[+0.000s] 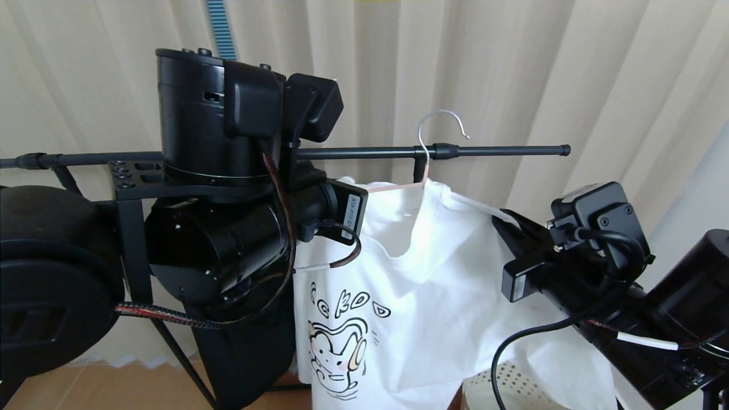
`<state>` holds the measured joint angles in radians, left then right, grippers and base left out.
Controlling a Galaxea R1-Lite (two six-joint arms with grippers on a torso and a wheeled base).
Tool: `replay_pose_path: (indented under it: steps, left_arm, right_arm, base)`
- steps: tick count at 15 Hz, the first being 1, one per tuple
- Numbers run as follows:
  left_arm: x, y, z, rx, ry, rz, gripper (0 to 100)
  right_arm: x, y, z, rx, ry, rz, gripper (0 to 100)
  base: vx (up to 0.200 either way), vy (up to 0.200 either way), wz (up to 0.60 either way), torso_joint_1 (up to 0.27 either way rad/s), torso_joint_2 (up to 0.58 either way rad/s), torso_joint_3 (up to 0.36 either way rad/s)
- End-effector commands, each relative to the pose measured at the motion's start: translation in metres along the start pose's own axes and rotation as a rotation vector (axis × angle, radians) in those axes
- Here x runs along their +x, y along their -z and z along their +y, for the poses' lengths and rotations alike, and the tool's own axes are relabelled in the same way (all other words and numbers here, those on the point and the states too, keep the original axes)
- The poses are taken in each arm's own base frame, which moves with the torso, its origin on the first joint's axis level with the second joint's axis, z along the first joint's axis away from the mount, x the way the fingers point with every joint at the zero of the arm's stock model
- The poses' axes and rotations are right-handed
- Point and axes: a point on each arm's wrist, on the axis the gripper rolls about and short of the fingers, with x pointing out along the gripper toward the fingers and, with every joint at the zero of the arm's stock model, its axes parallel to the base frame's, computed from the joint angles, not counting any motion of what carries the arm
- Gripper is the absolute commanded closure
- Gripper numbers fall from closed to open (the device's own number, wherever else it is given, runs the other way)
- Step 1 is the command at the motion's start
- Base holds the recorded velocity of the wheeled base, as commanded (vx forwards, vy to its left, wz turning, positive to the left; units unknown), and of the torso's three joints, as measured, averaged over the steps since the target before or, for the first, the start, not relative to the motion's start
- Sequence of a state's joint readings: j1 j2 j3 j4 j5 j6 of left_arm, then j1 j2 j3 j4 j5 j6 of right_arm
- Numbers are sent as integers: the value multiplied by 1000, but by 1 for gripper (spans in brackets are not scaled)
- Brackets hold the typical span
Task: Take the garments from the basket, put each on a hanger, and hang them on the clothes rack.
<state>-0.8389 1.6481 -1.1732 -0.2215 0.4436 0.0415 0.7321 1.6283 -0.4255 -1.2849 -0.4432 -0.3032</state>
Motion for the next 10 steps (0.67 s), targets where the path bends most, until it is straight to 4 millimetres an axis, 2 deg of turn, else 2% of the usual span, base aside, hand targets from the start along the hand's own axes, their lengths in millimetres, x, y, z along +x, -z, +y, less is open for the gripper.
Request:
replay_pose_path:
  steps: [1,7,10]
  left_arm:
    - [4,-1,-6,1,11,-2,100]
    - [17,-5,-13,-27,15,-8,100]
    - [17,-6,-13,-38,14,-10,100]
  right_arm:
    - [6,13,12,-20,-27,36,100]
    - [14,25,26,-11,-31,15,100]
    - [16,24,26,-6,-21,3,100]
  base:
    - [0,0,0,0,0,0]
    - [0,0,0,0,0,0]
    - [0,0,0,0,0,0]
